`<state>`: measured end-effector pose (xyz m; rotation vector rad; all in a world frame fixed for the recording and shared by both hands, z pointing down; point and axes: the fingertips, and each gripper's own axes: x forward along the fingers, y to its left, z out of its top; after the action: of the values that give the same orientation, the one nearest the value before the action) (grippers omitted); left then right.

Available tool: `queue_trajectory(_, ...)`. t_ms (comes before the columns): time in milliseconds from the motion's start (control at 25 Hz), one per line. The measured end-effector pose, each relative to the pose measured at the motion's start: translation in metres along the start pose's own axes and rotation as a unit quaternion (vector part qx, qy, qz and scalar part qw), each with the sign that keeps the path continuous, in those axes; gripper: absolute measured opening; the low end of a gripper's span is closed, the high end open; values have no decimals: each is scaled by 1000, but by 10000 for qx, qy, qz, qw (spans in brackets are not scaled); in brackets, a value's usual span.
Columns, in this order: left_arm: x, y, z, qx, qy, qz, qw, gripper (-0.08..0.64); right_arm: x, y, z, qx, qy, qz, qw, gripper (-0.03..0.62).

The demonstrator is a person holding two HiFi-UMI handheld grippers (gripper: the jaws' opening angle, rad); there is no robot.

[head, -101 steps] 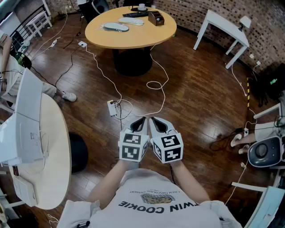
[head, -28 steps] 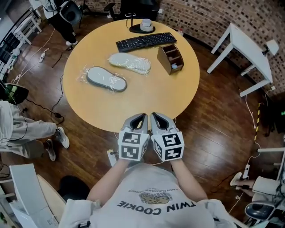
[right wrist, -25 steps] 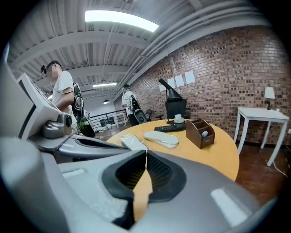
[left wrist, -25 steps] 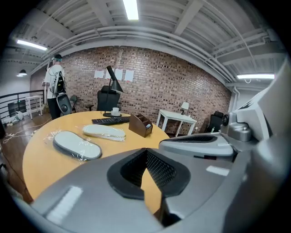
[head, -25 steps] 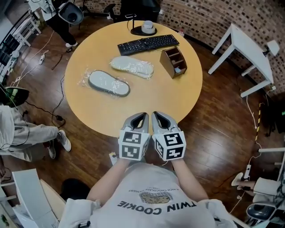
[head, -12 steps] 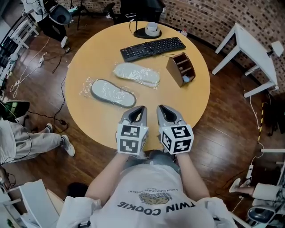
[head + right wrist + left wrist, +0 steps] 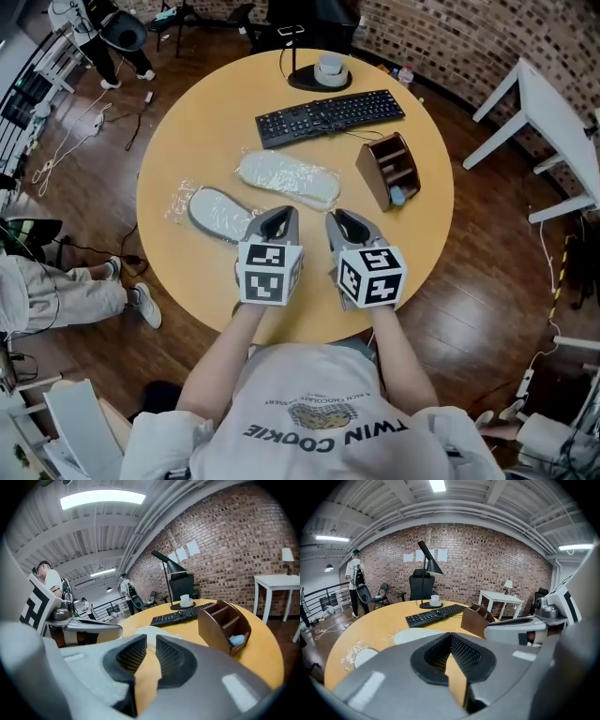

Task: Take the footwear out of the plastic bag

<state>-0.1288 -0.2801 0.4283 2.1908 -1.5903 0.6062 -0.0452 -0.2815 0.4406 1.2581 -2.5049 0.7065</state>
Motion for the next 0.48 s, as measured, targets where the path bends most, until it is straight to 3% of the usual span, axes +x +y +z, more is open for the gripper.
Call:
queue_trajectory(200,46,8,-2,149,213,170,9995,8,30,-34,-6,136,170,166,9996,64)
queue_trajectory(480,82,69,4,326,473,480,9972,8,66,-49,-28,497,634,221,9965,84)
